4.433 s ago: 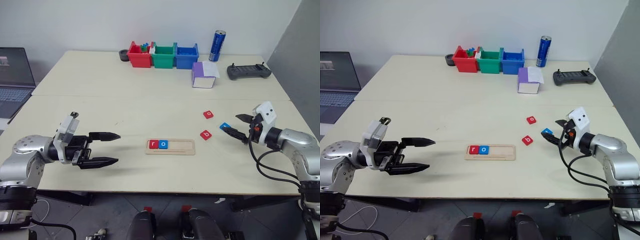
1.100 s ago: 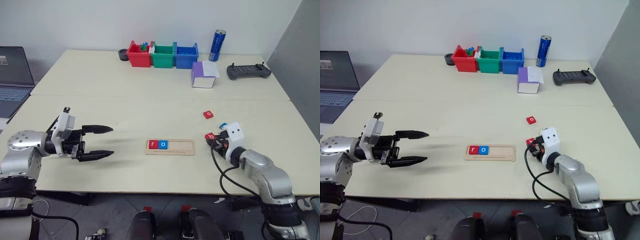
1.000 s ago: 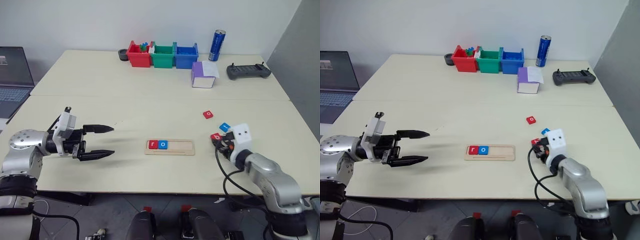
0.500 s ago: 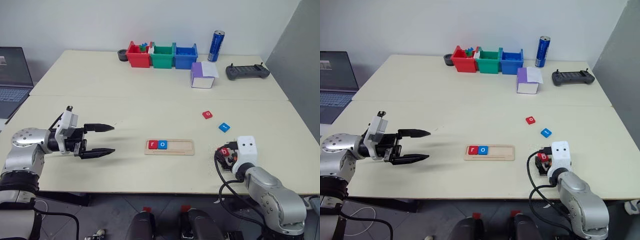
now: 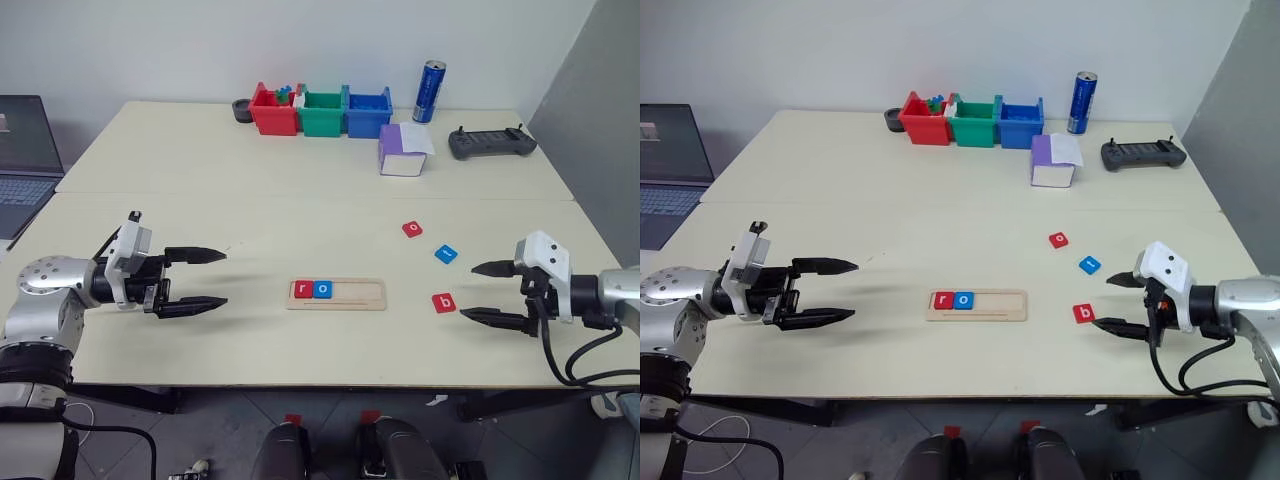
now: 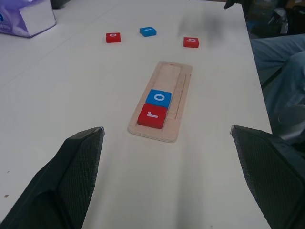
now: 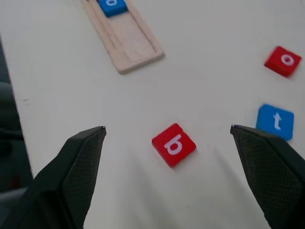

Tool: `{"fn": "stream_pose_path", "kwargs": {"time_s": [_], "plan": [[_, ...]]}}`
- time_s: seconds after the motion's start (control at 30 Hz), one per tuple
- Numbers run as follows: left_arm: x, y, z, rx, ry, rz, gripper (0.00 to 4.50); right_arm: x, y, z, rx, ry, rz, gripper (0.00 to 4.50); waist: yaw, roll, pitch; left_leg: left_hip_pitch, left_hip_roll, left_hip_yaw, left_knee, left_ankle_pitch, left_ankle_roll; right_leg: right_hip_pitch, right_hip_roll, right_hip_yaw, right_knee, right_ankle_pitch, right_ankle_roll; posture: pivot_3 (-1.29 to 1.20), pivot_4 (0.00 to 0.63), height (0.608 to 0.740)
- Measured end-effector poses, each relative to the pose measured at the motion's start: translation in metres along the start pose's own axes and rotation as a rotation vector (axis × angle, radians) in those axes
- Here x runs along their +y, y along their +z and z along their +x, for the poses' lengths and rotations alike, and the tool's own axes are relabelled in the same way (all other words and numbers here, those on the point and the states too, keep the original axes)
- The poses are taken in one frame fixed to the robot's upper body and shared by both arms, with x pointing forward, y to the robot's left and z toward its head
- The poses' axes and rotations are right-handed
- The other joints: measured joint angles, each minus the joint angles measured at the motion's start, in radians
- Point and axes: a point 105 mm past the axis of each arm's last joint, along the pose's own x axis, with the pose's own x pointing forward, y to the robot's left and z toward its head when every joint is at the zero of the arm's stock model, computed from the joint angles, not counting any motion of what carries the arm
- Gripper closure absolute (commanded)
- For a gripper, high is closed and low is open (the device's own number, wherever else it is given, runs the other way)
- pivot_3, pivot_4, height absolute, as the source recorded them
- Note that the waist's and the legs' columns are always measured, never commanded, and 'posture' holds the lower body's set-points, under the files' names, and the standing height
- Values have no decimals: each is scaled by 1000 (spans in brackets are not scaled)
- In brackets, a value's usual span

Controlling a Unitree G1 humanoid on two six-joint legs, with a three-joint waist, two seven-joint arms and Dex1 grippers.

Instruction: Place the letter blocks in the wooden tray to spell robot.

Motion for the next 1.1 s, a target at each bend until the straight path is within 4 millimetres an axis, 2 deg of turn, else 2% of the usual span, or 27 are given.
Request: {"fn": "stream_pose_path", "kwargs": {"time_s": [0.17,0.33,0.6,0.7,0.93,1.1], "plan": [[-8,-4,-4,-9,6,-23,0,-8,-18,18,2,135,-30,51,3,0,0,-1,0,2,0,0,0,-1,-1,1,0,0,0,0,150,740],[-12,-2,-9,-10,12,-28,0,-15,-32,29,24,182,-46,51,5,0,0,-1,-1,2,1,0,0,0,-2,1,0,0,0,0,150,740],[-16,1,-13,-13,21,-22,0,-21,-43,40,41,206,-69,51,5,1,0,0,0,2,1,0,-1,0,-2,1,1,0,-1,0,150,740],[-16,3,-15,-15,30,-17,0,-21,-49,43,57,223,-55,569,4,1,0,0,0,2,1,0,-1,0,-2,1,2,0,-1,0,150,740],[-17,4,-19,-8,46,-18,0,-27,-52,46,61,218,-67,2956,4,1,0,1,0,2,1,1,-1,0,-2,1,2,0,-1,0,150,740],[-17,4,-21,-6,53,-25,0,-29,-50,47,62,220,-76,3051,3,1,0,1,0,2,1,1,-1,1,-2,1,2,0,-1,0,150,740]]}}
